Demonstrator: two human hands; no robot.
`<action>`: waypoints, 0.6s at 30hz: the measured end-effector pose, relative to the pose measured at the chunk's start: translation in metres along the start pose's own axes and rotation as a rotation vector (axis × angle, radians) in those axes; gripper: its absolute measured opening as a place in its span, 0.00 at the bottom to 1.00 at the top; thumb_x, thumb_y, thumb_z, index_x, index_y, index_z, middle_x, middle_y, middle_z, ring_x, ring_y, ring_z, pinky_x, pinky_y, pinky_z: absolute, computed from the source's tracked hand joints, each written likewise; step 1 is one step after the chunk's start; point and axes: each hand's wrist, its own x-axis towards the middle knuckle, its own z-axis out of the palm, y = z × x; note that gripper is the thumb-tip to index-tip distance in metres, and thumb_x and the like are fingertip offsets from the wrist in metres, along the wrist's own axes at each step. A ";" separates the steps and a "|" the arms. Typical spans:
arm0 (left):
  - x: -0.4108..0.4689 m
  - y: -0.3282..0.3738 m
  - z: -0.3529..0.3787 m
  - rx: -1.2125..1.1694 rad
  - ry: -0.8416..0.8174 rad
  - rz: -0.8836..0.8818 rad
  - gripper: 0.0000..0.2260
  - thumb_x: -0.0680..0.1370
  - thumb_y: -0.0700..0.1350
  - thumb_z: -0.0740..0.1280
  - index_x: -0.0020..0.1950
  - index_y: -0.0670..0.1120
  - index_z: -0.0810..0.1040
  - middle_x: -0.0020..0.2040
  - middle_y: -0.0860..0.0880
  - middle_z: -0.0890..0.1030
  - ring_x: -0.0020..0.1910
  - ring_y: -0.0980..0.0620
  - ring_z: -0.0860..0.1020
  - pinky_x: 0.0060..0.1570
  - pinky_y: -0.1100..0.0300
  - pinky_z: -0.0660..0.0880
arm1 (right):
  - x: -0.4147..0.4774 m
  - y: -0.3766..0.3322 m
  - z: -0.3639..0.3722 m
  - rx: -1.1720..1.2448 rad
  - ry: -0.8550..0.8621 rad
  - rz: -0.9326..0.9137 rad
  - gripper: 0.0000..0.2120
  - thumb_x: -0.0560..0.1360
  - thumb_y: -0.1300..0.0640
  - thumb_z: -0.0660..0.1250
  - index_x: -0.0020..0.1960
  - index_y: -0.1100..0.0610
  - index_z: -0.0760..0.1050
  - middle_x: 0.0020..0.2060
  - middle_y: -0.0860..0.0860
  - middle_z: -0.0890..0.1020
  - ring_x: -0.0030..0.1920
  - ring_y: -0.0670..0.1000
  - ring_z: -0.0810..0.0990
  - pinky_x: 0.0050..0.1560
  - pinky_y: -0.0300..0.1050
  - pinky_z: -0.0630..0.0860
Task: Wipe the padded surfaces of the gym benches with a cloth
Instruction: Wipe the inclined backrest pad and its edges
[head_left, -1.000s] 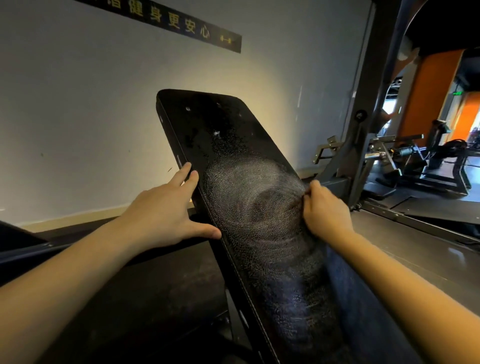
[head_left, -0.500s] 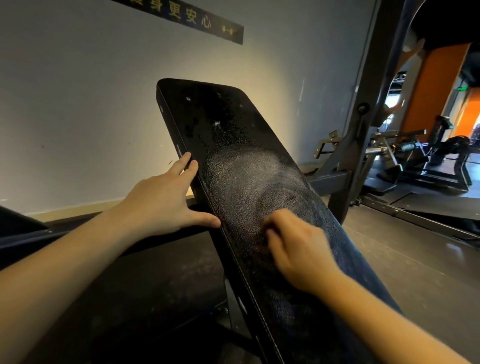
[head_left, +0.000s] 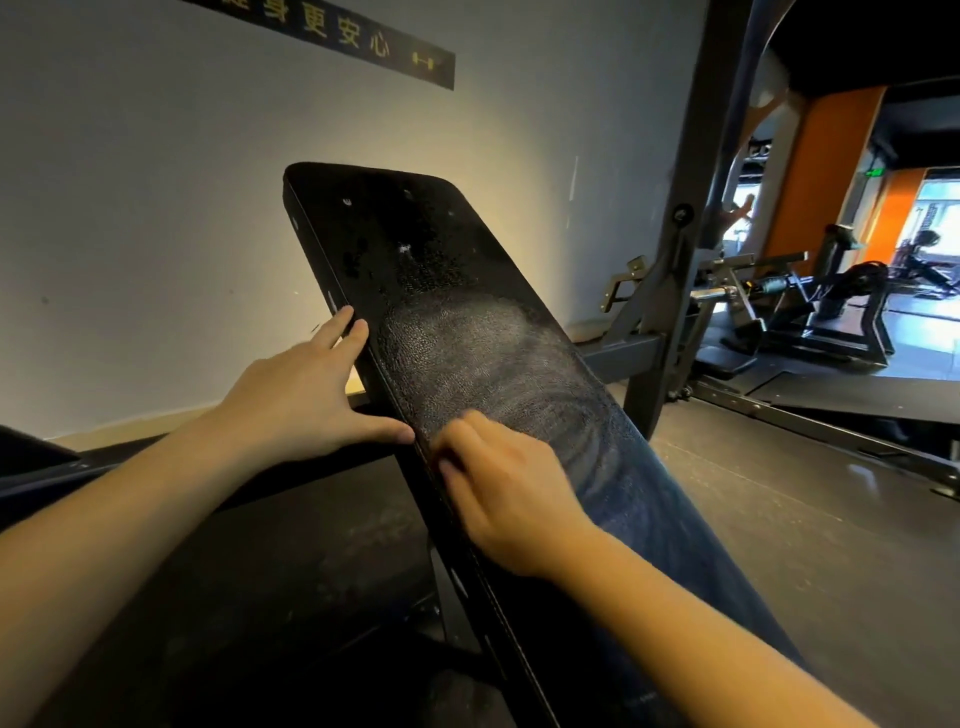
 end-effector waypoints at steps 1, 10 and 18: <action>-0.002 0.000 0.002 -0.025 0.014 -0.001 0.61 0.60 0.82 0.60 0.85 0.54 0.45 0.84 0.57 0.40 0.81 0.49 0.58 0.71 0.47 0.68 | -0.018 0.016 -0.007 -0.016 0.010 0.053 0.08 0.79 0.51 0.58 0.53 0.52 0.73 0.48 0.51 0.77 0.47 0.56 0.78 0.44 0.52 0.75; -0.055 0.032 0.031 -0.147 0.208 0.140 0.47 0.71 0.77 0.62 0.81 0.48 0.65 0.83 0.49 0.58 0.80 0.47 0.60 0.77 0.47 0.60 | -0.011 0.104 -0.031 -0.005 -0.038 0.579 0.06 0.82 0.54 0.61 0.56 0.55 0.69 0.55 0.56 0.78 0.54 0.60 0.78 0.54 0.56 0.74; -0.080 0.058 0.063 -0.107 0.189 0.252 0.58 0.61 0.85 0.52 0.81 0.49 0.63 0.83 0.48 0.57 0.81 0.48 0.55 0.78 0.53 0.46 | -0.064 0.106 -0.074 0.602 0.073 0.784 0.11 0.79 0.68 0.66 0.60 0.62 0.77 0.52 0.56 0.82 0.52 0.50 0.79 0.48 0.33 0.75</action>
